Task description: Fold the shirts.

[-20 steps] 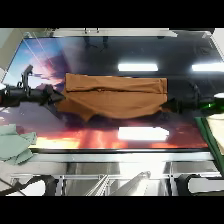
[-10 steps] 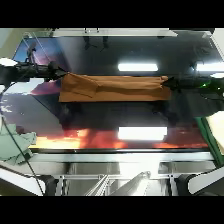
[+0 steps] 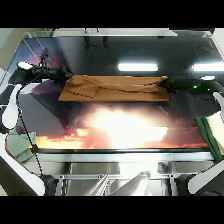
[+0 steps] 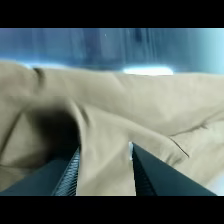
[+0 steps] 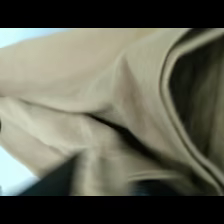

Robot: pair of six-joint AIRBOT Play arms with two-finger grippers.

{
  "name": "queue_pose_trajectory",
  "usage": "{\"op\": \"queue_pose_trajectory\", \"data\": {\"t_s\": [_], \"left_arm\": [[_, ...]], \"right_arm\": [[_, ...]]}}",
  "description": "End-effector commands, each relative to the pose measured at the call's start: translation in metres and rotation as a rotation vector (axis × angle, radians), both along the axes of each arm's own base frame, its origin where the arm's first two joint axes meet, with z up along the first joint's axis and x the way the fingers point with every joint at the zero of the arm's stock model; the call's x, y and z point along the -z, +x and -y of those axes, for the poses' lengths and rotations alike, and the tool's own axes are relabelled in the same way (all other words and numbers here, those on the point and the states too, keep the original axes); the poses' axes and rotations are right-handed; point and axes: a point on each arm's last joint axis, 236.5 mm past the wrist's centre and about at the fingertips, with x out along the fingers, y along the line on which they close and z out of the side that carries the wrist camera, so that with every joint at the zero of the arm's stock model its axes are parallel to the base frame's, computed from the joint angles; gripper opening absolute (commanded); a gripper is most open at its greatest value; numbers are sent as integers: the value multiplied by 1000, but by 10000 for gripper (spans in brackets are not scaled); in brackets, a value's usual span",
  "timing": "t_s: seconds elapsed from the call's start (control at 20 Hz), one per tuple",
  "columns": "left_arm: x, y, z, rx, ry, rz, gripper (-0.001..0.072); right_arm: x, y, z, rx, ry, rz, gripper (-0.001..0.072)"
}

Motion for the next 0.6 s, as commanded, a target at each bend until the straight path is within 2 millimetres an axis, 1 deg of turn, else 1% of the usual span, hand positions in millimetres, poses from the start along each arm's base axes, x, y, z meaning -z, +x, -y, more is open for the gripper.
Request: {"op": "queue_pose_trajectory", "data": {"t_s": [0.0, 0.05, 0.15, 0.2, 0.25, 0.3, 0.4, 0.55], "left_arm": [[-14, 14, -15, -39, 35, 72, 336], [-25, 17, -23, -58, 40, 95, 338], [-48, 17, -45, -90, 45, 127, 340], [-59, 14, -55, -99, 40, 134, 340], [-71, 8, -63, -103, 31, 134, 340], [-82, 2, -68, -96, 26, 137, 340], [-102, -9, -70, -74, 24, 149, 340], [-127, -17, -62, -48, 27, 179, 340]], "right_arm": [[-11, 14, 15, 27, -23, 45, 479], [-15, 18, 27, 49, -34, 42, 479], [-16, 19, 60, 109, -70, -9, 481], [-13, 15, 75, 130, -92, -43, 551], [-7, 9, 89, 151, -109, -85, 661], [-4, 3, 95, 155, -113, -110, 664], [2, -5, 93, 130, -93, -140, 664], [20, -6, 75, 114, -57, -192, 663]]}}
